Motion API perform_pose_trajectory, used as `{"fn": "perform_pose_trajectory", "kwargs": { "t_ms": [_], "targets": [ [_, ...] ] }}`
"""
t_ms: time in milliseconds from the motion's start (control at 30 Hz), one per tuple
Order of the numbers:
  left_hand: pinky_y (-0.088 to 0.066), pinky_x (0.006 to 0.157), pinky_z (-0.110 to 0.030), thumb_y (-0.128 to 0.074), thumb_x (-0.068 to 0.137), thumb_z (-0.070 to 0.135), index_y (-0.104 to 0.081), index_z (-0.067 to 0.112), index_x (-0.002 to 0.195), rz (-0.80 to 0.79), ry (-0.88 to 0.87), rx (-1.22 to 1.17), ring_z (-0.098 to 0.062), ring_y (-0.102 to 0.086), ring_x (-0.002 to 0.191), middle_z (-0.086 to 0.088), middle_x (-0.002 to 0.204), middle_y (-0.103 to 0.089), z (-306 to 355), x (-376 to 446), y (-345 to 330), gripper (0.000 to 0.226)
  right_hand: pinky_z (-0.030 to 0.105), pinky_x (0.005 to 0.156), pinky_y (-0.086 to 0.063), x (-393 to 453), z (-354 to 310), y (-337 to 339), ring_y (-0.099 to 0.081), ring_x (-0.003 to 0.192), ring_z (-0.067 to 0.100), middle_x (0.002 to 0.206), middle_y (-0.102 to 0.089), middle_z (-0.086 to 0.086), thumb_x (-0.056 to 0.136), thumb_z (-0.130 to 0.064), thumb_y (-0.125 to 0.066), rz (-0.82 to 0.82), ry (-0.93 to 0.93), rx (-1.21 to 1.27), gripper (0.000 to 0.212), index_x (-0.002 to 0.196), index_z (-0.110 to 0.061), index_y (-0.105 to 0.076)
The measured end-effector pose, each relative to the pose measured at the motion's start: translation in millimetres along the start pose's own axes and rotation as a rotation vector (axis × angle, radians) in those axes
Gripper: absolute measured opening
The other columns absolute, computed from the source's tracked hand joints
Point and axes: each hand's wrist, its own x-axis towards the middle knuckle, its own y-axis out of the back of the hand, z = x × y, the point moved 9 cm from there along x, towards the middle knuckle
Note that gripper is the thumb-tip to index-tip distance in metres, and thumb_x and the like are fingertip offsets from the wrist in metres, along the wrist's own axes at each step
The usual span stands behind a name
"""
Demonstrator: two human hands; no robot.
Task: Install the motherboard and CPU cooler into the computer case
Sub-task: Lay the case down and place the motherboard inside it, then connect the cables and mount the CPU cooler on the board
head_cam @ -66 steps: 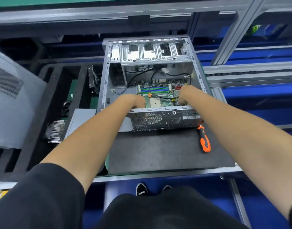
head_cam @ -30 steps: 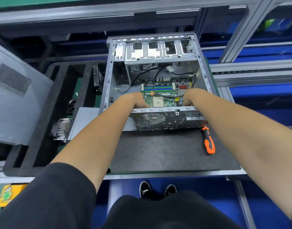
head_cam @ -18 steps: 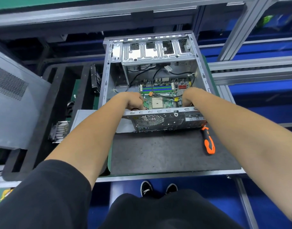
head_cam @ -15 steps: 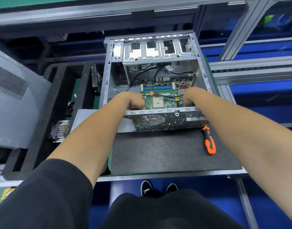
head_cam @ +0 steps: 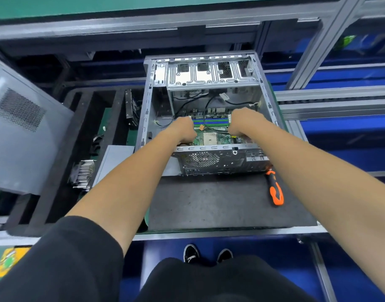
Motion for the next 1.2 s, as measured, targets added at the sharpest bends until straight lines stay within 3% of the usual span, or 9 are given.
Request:
{"fn": "perform_pose_trajectory", "kwargs": {
  "t_ms": [200, 533, 600, 700, 800, 967, 1033, 1100, 1200],
  "targets": [
    [-0.032, 0.053, -0.029, -0.052, 0.083, 0.004, -0.056, 0.004, 0.070, 0.056, -0.073, -0.143, -0.023, -0.038, 0.063, -0.015, 0.071, -0.052, 12.7, -20.8, 12.5, 0.013, 0.025, 0.045, -0.022, -22.0, -80.2, 14.2, -0.025, 0.044, 0.018, 0.048, -0.031, 0.003, 0.084, -0.008, -0.051, 0.085, 0.371, 0.269, 0.036, 0.054, -0.013, -0.032],
    [-0.040, 0.061, -0.030, -0.050, 0.089, 0.011, -0.062, 0.004, 0.080, 0.347, -0.136, -0.259, -0.021, -0.052, 0.072, -0.006, 0.077, -0.060, 6.6, -57.6, 33.7, 0.016, 0.030, 0.049, -0.021, -41.7, -83.6, -5.9, -0.027, 0.051, 0.019, 0.056, -0.033, 0.003, 0.090, -0.012, -0.044, 0.029, 0.370, 0.412, 0.034, 0.059, -0.012, -0.031],
    [-0.041, 0.060, -0.031, -0.050, 0.089, 0.013, -0.061, 0.005, 0.079, 0.419, -0.157, -0.277, -0.020, -0.052, 0.070, -0.005, 0.075, -0.061, 4.6, -66.0, 37.1, 0.017, 0.030, 0.051, -0.026, -56.0, -84.4, 10.2, -0.037, 0.057, 0.021, 0.061, -0.039, 0.001, 0.091, -0.014, -0.044, 0.234, 0.399, 0.362, 0.027, 0.065, -0.012, -0.037],
    [-0.037, 0.056, -0.024, -0.051, 0.087, 0.013, -0.057, 0.014, 0.072, 0.587, -0.172, -0.413, -0.006, -0.047, 0.060, 0.007, 0.064, -0.055, -2.0, -79.8, 51.8, 0.017, 0.028, 0.051, -0.029, -111.8, -93.4, 39.6, -0.048, 0.061, 0.025, 0.065, -0.051, 0.006, 0.080, -0.010, -0.054, 0.825, 0.534, 0.301, 0.008, 0.072, -0.006, -0.052],
    [-0.038, 0.056, -0.024, -0.050, 0.087, 0.016, -0.056, 0.015, 0.076, 0.792, -0.218, -0.529, -0.007, -0.046, 0.059, 0.007, 0.065, -0.055, -3.9, -102.6, 62.2, 0.013, 0.024, 0.041, -0.029, -148.3, -103.2, 34.8, -0.052, 0.048, 0.028, 0.057, -0.055, 0.011, 0.064, -0.005, -0.066, 1.004, 0.645, 0.333, 0.012, 0.073, 0.001, -0.062],
    [-0.038, 0.055, -0.037, -0.048, 0.092, 0.013, -0.045, 0.011, 0.085, 1.211, -0.402, 0.179, -0.027, -0.045, 0.062, -0.010, 0.070, -0.051, 10.8, -170.3, 12.9, 0.008, 0.022, 0.035, -0.033, -169.7, -118.4, -15.1, -0.050, 0.035, 0.025, 0.048, -0.053, 0.006, 0.064, -0.020, -0.059, 0.884, 0.966, 0.144, 0.029, 0.076, 0.006, -0.066],
    [-0.039, 0.056, -0.039, -0.049, 0.090, 0.013, -0.049, 0.008, 0.084, 1.078, -0.446, 0.217, -0.030, -0.049, 0.062, -0.012, 0.071, -0.053, 0.7, -172.8, -29.0, 0.008, 0.028, 0.042, -0.038, -158.3, -130.6, -61.2, -0.060, 0.048, 0.028, 0.060, -0.061, 0.010, 0.068, -0.021, -0.067, 0.576, 0.998, -0.028, 0.024, 0.079, 0.000, -0.063],
    [-0.039, 0.054, -0.038, -0.050, 0.090, 0.017, -0.053, 0.007, 0.081, 0.803, -0.324, 0.147, -0.032, -0.054, 0.064, -0.011, 0.073, -0.054, -20.9, -158.6, -67.6, 0.014, 0.033, 0.056, -0.038, -128.5, -122.8, -107.5, -0.064, 0.074, 0.033, 0.082, -0.066, 0.012, 0.084, -0.024, -0.055, 0.238, 0.806, -0.118, 0.015, 0.083, -0.009, -0.057],
    [-0.042, 0.061, -0.036, -0.052, 0.093, 0.029, -0.051, 0.012, 0.085, 0.514, 0.033, -0.149, -0.030, -0.057, 0.075, -0.007, 0.081, -0.058, -59.2, -135.6, -100.7, 0.019, 0.034, 0.062, -0.039, -101.9, -100.0, -129.6, -0.061, 0.083, 0.035, 0.090, -0.065, 0.014, 0.090, -0.023, -0.048, 0.083, 0.547, 0.094, 0.014, 0.088, -0.011, -0.055]
  ]
}}
